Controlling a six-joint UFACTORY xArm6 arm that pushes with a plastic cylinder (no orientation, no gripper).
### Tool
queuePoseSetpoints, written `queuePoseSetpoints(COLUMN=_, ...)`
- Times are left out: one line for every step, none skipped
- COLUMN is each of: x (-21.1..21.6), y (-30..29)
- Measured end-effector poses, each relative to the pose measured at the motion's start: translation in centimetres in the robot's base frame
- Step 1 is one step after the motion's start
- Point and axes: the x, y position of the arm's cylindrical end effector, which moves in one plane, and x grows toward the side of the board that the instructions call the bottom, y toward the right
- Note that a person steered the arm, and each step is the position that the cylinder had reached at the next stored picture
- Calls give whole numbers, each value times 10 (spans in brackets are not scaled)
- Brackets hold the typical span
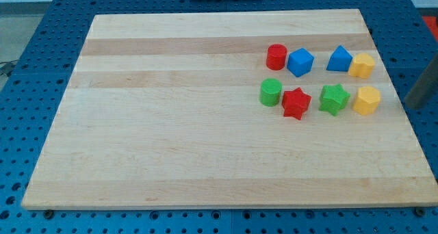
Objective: Separate the green blocks from the blocks
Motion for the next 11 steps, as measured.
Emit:
queuePoseSetpoints(x=0, y=-12)
queuePoseSetpoints(x=0, y=-30)
queuePoseSetpoints(x=0, y=-40)
queuePoseSetpoints(x=0, y=-47)
queuePoseSetpoints(x=-1, y=-67)
queuePoseSetpoints(x=-2, y=-115)
queuePoseSetpoints(x=-1, y=-166)
queuePoseSetpoints(x=-1, y=-215)
queuePoseSetpoints(x=-1, y=-264)
queuePoseSetpoints(x=-1, y=-312)
queuePoseSetpoints(x=-28, y=-353)
